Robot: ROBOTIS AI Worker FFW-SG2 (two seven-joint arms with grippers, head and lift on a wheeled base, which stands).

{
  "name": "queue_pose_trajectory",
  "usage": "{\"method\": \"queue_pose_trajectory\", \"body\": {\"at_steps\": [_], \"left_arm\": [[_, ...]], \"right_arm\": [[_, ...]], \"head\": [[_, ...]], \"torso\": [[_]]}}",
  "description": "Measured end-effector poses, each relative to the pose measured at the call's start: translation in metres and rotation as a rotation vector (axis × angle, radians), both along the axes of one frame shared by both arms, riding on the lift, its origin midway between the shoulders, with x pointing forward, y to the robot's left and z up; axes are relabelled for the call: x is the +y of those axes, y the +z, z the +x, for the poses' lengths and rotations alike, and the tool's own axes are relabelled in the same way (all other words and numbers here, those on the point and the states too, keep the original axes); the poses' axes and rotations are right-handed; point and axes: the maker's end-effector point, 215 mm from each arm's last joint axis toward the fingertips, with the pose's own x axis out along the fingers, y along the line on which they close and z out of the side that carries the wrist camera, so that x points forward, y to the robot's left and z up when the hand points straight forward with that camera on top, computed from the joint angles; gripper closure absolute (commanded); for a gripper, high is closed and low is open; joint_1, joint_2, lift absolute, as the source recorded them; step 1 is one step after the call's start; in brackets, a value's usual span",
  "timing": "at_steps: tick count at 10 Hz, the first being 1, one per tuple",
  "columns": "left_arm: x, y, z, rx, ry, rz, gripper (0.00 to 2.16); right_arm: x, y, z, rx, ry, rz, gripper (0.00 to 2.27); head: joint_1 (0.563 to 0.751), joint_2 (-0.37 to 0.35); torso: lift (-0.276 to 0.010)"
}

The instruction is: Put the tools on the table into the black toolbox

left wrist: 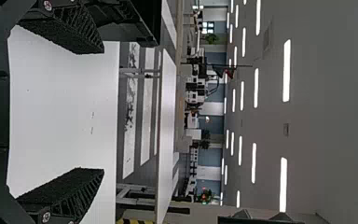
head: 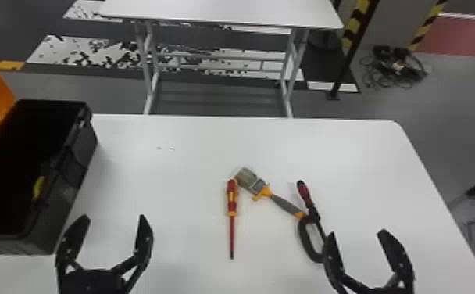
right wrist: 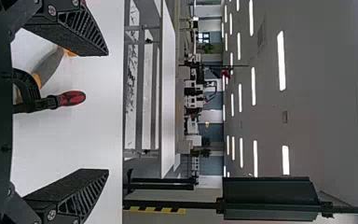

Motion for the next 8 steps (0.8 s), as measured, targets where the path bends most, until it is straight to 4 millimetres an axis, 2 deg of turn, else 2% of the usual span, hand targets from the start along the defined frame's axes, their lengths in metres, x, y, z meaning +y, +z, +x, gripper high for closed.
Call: {"method": "queue_pose_trajectory", "body": {"at_steps": [6,8], "left_arm": [[0.0010,-0.0015,-0.0004,0.004,0.002,-0.008,0.09],[0.0007,-0.0010,-0.0002,0.003,-0.001,-0.007,0.09]], "right_arm": [[0.0003,-0.0014,-0.0003,0.004,0.003,0.001,0.12],[0.0010,-0.0053,0.0061,0.023,0.004,0.005,0.12]], "head": [[0.695,-0.071],[0.695,-0.070]], "torso": [[-0.075],[-0.075]]}}
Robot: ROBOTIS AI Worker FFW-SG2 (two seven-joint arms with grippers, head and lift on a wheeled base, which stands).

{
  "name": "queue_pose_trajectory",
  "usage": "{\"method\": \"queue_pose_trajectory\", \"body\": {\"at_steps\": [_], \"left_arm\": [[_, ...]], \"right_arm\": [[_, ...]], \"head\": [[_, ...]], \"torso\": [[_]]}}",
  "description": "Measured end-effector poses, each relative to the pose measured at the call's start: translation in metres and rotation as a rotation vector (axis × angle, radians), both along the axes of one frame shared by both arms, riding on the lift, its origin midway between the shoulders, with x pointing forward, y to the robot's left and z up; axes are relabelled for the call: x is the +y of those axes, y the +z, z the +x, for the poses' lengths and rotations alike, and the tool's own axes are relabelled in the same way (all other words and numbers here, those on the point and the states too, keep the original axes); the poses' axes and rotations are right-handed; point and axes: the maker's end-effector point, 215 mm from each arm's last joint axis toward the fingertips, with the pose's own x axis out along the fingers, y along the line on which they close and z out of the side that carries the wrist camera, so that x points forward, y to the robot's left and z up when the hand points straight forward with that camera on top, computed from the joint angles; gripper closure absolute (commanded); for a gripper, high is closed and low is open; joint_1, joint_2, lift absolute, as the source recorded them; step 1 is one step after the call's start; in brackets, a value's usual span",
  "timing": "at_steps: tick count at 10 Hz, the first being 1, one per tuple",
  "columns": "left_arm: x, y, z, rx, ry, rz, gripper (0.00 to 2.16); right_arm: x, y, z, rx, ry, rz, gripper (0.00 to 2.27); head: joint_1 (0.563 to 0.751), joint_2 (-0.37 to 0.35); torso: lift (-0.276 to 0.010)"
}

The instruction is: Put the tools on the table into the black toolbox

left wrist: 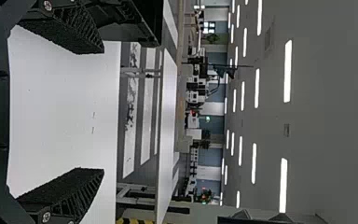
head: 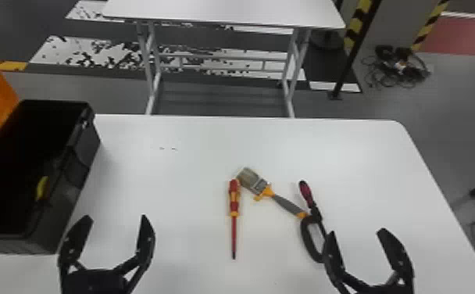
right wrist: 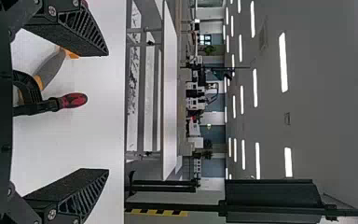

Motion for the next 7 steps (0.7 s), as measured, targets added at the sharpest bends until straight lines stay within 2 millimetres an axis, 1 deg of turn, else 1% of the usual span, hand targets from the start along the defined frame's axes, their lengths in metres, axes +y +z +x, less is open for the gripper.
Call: {"method": "queue_pose_trajectory", "body": {"at_steps": [2,3,6,7], "left_arm": [[0.000,0.001,0.000,0.000,-0.002,0.000,0.09],[0.000,0.001,0.001,-0.002,-0.003,0.001,0.09],[0.002,0.002,-0.001,-0.001,-0.004,0.004,0.09],[0.003,0.001,-0.001,0.000,-0.005,0.006,0.09]], "right_arm": [[0.004,-0.027,0.019,0.121,-0.002,0.023,0.11],[0.007,-0.035,0.030,0.166,0.001,0.031,0.10],[0.008,-0.045,0.066,0.260,-0.009,0.031,0.10],[0.008,-0.053,0.079,0.310,-0.016,0.026,0.10]], "head": [[0.695,-0.062],[0.695,-0.055],[0.695,-0.045],[0.695,-0.043]], "torso": [[-0.075],[-0.075],[-0.075],[-0.075]]}}
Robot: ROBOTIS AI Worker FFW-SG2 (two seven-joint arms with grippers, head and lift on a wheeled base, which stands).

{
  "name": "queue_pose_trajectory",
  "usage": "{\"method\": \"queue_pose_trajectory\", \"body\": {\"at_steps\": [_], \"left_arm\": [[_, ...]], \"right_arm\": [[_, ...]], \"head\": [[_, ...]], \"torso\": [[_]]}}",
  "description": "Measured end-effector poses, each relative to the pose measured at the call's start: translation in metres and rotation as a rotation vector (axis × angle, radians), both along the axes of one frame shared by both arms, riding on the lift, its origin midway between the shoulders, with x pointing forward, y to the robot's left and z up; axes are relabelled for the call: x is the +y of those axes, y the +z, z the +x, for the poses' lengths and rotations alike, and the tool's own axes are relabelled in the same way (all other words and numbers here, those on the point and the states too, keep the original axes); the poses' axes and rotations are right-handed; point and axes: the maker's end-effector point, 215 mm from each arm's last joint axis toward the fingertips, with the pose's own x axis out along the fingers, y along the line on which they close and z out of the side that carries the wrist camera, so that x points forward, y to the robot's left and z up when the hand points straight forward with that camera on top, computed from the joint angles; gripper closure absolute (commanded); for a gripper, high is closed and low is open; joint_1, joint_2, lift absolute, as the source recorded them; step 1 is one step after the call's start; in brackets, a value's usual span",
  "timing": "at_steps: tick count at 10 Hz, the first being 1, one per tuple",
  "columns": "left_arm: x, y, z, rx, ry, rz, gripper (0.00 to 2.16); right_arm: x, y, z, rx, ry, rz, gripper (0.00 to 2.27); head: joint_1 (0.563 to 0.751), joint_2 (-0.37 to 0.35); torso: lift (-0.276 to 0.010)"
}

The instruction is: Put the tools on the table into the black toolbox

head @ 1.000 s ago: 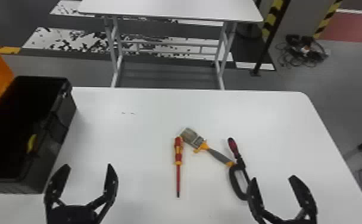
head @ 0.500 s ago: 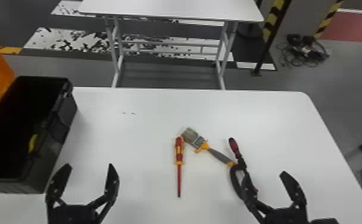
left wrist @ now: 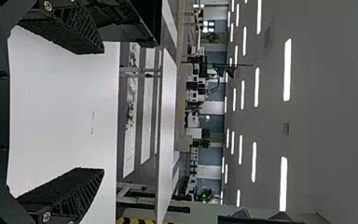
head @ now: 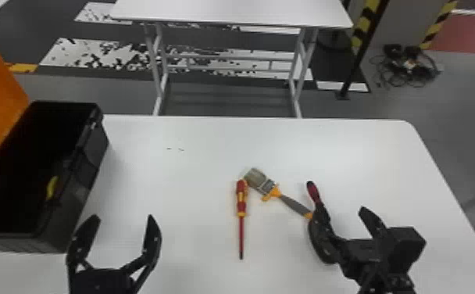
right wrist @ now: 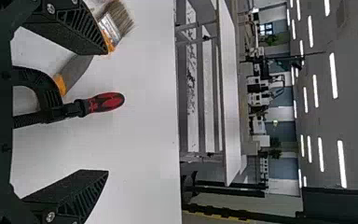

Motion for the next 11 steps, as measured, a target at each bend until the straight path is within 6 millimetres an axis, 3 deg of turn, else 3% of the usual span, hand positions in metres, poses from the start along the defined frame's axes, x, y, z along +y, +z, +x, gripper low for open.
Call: {"method": "queue_pose_trajectory", "body": {"at_steps": [2,5,8,11], "left_arm": [[-0.001,0.000,0.000,0.001,-0.005,0.002,0.09],[-0.001,-0.001,0.003,0.001,-0.017,0.007,0.09],[-0.003,-0.003,0.010,0.011,-0.041,0.011,0.09],[-0.001,-0.005,0.012,0.017,-0.049,0.011,0.09]], "right_arm": [[0.008,-0.008,0.025,0.064,0.005,-0.016,0.10],[0.017,-0.012,0.046,0.114,-0.002,-0.029,0.12],[0.008,-0.009,0.064,0.130,-0.026,-0.030,0.12],[-0.003,-0.028,0.077,0.174,-0.047,-0.022,0.14]], "head": [[0.695,-0.031],[0.695,-0.015],[0.695,-0.026],[0.695,-0.043]], "torso": [[-0.075],[-0.075],[-0.075],[-0.075]]}}
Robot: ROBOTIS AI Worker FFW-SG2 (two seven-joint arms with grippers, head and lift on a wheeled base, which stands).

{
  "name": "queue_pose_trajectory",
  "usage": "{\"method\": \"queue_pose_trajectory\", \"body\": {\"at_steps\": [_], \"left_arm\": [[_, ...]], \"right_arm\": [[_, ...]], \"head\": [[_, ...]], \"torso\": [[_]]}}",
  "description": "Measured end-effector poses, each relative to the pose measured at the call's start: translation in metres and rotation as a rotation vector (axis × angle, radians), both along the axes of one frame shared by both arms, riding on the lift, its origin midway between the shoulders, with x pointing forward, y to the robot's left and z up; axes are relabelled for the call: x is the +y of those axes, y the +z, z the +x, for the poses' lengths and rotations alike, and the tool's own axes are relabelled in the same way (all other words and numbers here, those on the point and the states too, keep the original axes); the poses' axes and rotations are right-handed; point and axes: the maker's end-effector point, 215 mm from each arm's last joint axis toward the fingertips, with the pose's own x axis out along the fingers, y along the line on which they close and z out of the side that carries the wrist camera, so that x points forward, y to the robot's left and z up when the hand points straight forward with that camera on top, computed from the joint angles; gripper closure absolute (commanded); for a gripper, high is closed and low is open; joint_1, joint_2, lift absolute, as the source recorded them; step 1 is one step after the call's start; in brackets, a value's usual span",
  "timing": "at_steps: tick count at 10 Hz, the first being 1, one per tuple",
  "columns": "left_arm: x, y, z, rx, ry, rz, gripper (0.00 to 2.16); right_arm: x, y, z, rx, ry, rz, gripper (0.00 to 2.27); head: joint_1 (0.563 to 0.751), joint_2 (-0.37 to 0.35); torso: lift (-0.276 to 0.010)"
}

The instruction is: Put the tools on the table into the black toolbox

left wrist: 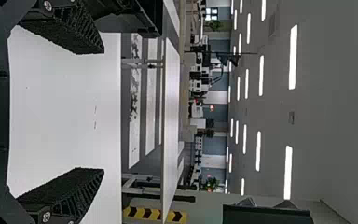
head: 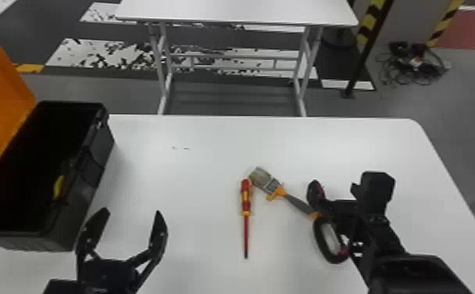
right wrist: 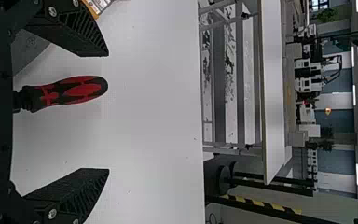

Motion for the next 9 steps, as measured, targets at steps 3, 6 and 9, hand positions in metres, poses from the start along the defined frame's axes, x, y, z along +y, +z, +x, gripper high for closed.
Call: {"method": "queue_pose_trajectory", "body": {"at_steps": [3,6,9], "left_arm": [[-0.003,-0.001,0.004,0.004,-0.013,0.001,0.09],[-0.005,-0.002,0.006,0.007,-0.018,0.000,0.09],[-0.005,-0.002,0.007,0.008,-0.018,0.000,0.09]], "right_arm": [[-0.001,-0.008,0.005,0.013,-0.003,0.004,0.14],[0.001,-0.016,0.011,0.027,0.003,0.009,0.14],[0.011,-0.018,0.013,0.029,0.033,0.020,0.21]], "head": [[0.695,-0.048],[0.695,-0.049],[0.695,-0.038]], "torso": [[-0.075],[-0.075],[-0.075]]}}
